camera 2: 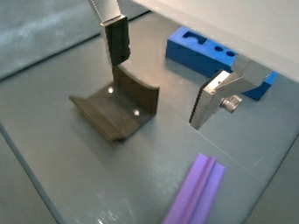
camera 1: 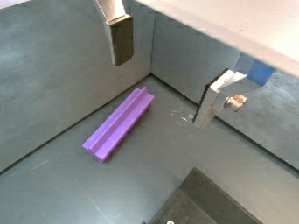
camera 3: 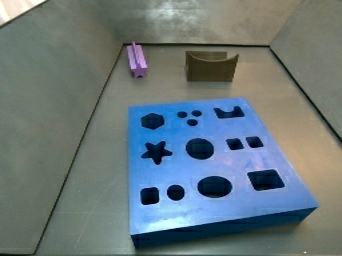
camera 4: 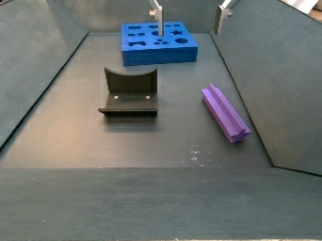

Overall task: Pick up the star object. Move up. Place the star object on the fixture. Regrasp the star object. Move to above the board. Insert the star object.
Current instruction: Pick up the star object.

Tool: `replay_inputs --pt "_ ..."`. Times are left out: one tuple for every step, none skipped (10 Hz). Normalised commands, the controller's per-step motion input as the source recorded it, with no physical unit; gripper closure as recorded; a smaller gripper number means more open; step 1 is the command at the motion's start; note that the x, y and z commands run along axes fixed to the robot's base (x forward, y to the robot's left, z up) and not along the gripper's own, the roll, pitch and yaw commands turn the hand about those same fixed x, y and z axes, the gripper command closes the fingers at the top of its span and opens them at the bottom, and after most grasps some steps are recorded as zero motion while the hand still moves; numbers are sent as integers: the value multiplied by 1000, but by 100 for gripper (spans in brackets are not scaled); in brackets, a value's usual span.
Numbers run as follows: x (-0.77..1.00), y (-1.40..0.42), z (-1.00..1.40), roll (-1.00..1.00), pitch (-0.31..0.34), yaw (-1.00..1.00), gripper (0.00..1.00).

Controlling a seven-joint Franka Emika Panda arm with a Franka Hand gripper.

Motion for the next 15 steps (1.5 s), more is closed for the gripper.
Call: replay_inputs --pt "-551 0 -1000 63 -67 691 0" --pt "-620 9 -1000 63 -54 626 0" --pt "-674 0 -1000 67 -49 569 0" --pt "-623 -9 -1000 91 -31 363 0" --pt "-200 43 -1000 41 -24 0 0" --pt "-80 89 -1000 13 -3 0 0" --pt "-26 117 -1000 23 -1 -6 0" --pt "254 277 -1000 86 0 -26 0" --pt "91 346 -1000 103 0 0 0" --pt "-274 409 -1000 33 -33 0 0" --pt "-377 366 -1000 6 -50 0 0" --pt "-469 314 -1000 1 -63 0 0" --pt "-443 269 -1000 0 -61 34 0" --pt "-111 240 -997 7 -21 20 0" --pt "157 214 -814 0 0 0 0"
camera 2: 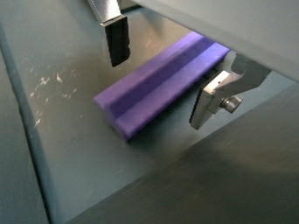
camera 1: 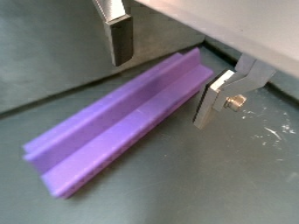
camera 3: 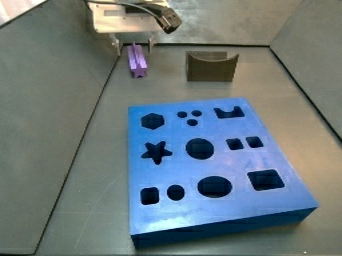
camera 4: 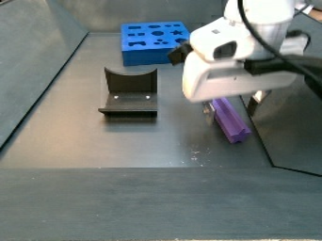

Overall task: Pick up the star object. Move up. Place the star object on the fixture. Regrasp the star object. Move to above the board. Insert the star object.
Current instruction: Pick up the star object.

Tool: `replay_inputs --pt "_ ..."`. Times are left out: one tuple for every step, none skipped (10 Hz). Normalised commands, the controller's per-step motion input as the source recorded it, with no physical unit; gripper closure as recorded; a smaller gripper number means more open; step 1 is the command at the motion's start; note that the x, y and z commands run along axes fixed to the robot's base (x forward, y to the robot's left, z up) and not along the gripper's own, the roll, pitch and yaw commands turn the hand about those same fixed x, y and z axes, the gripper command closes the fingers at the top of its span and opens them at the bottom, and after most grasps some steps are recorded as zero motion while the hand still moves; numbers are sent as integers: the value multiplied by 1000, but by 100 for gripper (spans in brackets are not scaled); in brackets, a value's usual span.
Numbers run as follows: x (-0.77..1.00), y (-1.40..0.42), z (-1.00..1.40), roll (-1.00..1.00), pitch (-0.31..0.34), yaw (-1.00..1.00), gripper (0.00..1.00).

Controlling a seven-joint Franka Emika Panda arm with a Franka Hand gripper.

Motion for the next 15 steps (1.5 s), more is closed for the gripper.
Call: replay_inputs --pt "297 203 -683 0 36 6 0" --pt "137 166 -660 0 4 3 0" --pt "0 109 -451 -29 0 0 0" --pt "0 0 -23 -61 0 11 0" --pt "0 0 -9 0 0 0 0" --pt "0 0 0 0 0 0 100" --pt "0 0 0 0 0 0 100" --pt "0 0 0 0 0 0 100" --pt "0 0 0 0 0 0 100" --pt "0 0 0 0 0 0 100" --pt "0 0 0 0 0 0 100" --pt "0 0 0 0 0 0 100" --pt "0 0 0 0 0 0 100" --pt "0 0 0 0 0 0 100" --pt "0 0 0 0 0 0 100"
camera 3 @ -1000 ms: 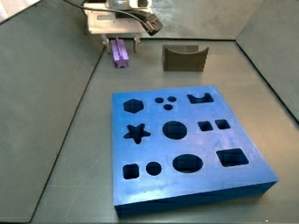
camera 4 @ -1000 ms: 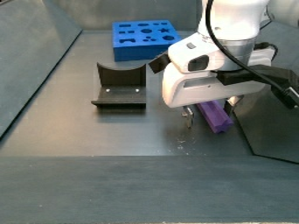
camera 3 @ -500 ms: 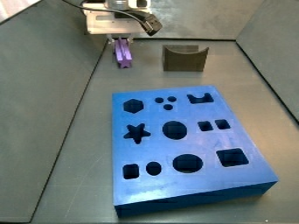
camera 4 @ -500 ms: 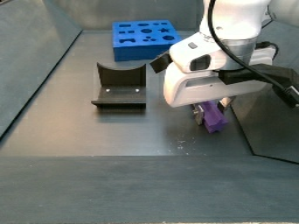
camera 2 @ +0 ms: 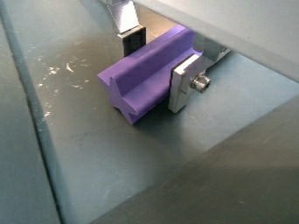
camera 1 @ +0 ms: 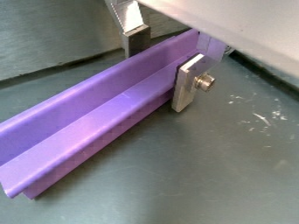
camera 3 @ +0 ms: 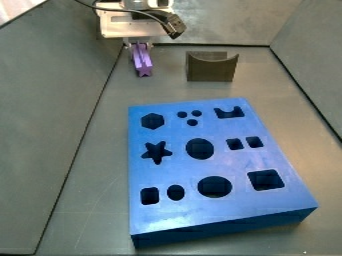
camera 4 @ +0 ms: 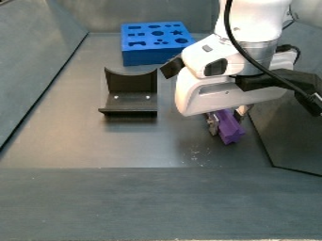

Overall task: Pick up the star object. Move up. Place the star object on the fixture. Regrasp the star object. Move to above the board. Insert the star object.
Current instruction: Pick up the star object, then move up, then place the star object on the fixture.

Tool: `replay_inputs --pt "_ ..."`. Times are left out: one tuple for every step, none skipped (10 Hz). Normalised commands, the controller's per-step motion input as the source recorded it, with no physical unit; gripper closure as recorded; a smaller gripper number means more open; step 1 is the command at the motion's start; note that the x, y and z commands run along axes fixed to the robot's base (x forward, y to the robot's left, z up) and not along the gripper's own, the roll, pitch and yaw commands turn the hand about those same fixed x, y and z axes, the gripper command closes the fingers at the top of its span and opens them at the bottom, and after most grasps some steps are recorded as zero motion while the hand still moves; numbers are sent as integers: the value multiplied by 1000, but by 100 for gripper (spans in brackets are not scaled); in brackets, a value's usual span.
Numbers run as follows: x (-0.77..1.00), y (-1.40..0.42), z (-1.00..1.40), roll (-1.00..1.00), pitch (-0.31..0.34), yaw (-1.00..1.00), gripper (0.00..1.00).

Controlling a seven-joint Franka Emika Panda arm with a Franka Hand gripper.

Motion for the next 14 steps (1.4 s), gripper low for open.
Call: replay_inputs --pt "0 0 0 0 0 0 100" --pt "0 0 833 0 0 0 100" --pt "44 47 841 10 -11 40 100" --pt "16 37 742 7 28 32 100" --pt "6 24 582 11 59 13 100" --pt "2 21 496 18 65 6 100" --pt "-14 15 315 36 63 -6 100" --pt "-22 13 177 51 59 -13 100" --pt "0 0 1000 0 0 0 100" --pt "-4 -1 1000 2 11 -2 100" --pt "-13 0 1000 8 24 -5 100" --pt "-18 4 1000 19 29 -9 100" --pt "-26 7 1000 35 38 -18 100" --pt "-30 9 1000 48 42 -22 100"
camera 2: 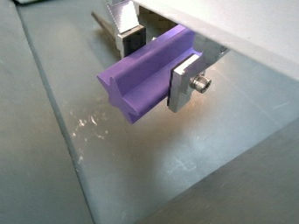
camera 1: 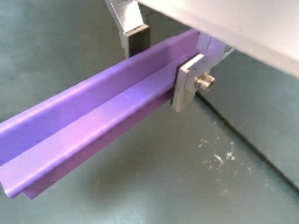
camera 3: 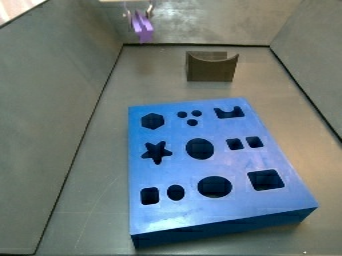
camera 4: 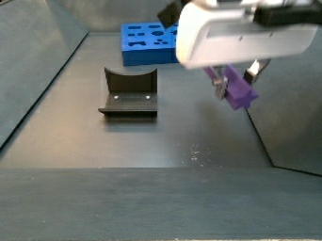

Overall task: Pick up the star object. Move up. Place the star object on the fixture. Regrasp the star object. Move to above the board. Insert the star object.
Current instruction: Place the star object on the fixture.

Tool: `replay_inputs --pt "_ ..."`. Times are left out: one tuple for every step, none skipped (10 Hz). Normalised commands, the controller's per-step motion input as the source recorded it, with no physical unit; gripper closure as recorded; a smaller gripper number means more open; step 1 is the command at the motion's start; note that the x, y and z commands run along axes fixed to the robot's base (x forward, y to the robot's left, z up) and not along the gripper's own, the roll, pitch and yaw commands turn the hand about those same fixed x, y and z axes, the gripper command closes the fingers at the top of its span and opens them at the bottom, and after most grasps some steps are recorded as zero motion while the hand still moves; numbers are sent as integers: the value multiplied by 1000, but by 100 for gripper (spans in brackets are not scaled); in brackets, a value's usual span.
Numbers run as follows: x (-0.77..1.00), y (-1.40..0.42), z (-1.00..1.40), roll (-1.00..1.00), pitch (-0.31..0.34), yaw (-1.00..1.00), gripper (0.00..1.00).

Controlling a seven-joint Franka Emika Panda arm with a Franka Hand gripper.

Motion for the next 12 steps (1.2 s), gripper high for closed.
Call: replay_inputs --pt "-33 9 1000 53 45 -19 100" --pt "-37 12 1000 63 51 -14 100" --pt "-35 14 928 73 59 -9 100" --pt "-29 12 786 78 66 -3 100" --pt "-22 12 691 81 70 1 100" --pt "-13 9 498 77 83 11 100" --pt "-3 10 353 73 89 19 100" --pt "1000 -587 87 90 -7 -1000 100" --pt "1000 -585 32 84 14 -984 100" --pt "1000 -492 25 60 31 -651 100" --pt "1000 -457 25 36 37 -501 100" --pt "1000 -408 16 14 58 -282 100"
